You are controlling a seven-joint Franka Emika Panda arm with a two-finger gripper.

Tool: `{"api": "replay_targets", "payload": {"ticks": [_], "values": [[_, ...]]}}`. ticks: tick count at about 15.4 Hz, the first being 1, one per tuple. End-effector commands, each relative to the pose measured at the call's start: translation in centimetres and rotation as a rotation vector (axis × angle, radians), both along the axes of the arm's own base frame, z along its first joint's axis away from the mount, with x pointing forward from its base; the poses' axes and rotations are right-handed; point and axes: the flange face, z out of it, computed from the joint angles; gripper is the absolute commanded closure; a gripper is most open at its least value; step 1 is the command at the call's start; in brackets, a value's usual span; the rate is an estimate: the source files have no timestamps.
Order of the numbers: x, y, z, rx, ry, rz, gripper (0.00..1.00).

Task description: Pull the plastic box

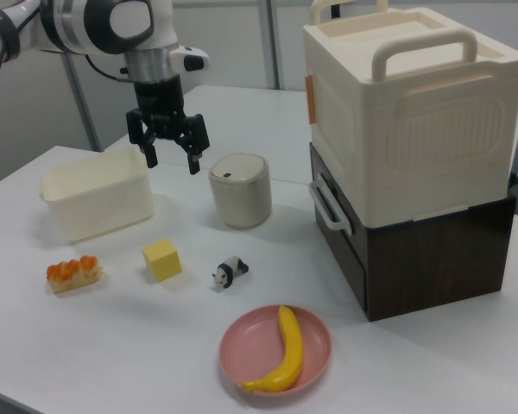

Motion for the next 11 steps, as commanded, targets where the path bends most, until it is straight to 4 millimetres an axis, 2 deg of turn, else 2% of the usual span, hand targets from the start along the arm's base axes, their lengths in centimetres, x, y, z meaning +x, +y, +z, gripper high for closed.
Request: {"api": "replay_targets", "payload": {"ticks": [1, 7, 11], "values": [[-0.6, 0.8, 0.5, 0.012, 0.002, 0.004, 0.0], [-0.3, 1.9, -0.1, 0.004, 0.004, -0.045, 0.0], [-0.2, 1.5, 0.0, 0.009, -0.005, -0.053, 0.0]]}}
